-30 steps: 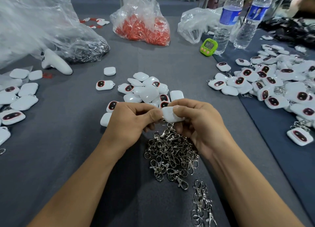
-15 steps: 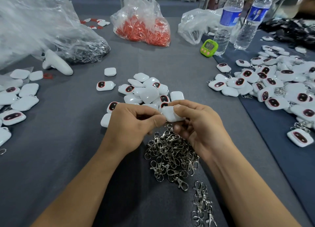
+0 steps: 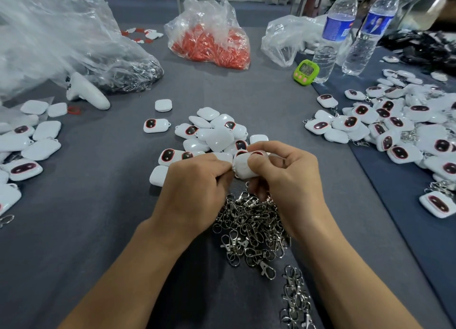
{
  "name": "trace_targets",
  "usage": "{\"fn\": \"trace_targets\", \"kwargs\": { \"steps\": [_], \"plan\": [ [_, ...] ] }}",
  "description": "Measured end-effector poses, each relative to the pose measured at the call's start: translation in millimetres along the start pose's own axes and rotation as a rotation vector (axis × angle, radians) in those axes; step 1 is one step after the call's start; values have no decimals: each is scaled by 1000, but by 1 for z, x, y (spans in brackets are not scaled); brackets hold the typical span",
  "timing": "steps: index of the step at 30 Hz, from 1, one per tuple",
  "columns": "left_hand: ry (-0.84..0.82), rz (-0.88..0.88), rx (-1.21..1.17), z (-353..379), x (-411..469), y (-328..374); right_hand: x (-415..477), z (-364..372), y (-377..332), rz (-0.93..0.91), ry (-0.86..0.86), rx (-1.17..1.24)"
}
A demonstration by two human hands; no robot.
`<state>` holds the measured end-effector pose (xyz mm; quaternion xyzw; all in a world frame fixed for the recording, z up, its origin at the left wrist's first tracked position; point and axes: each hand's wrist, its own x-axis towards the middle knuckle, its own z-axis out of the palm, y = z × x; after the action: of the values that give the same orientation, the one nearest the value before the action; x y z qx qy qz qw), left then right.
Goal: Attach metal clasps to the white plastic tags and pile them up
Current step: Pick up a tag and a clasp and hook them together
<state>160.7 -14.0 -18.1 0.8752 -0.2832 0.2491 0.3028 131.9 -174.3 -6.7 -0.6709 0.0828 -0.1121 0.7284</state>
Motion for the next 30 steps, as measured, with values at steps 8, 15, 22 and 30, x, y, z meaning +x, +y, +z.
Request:
{"fn": "trace_targets", "kwargs": {
  "steps": [8,15,22,30],
  "plan": [
    [-83,-579,-748,6,7,6,5,-2,-2,140,-41,242],
    [-29,-506,-657,6,6,16,5,-7,-5,107,-27,180],
    [-79,-54,113,8,-2,11,-2,3,3,-71,65,-195],
    [-112,-664,-866,11,11,15,5,-2,-5,153,-28,277]
  ]
}}
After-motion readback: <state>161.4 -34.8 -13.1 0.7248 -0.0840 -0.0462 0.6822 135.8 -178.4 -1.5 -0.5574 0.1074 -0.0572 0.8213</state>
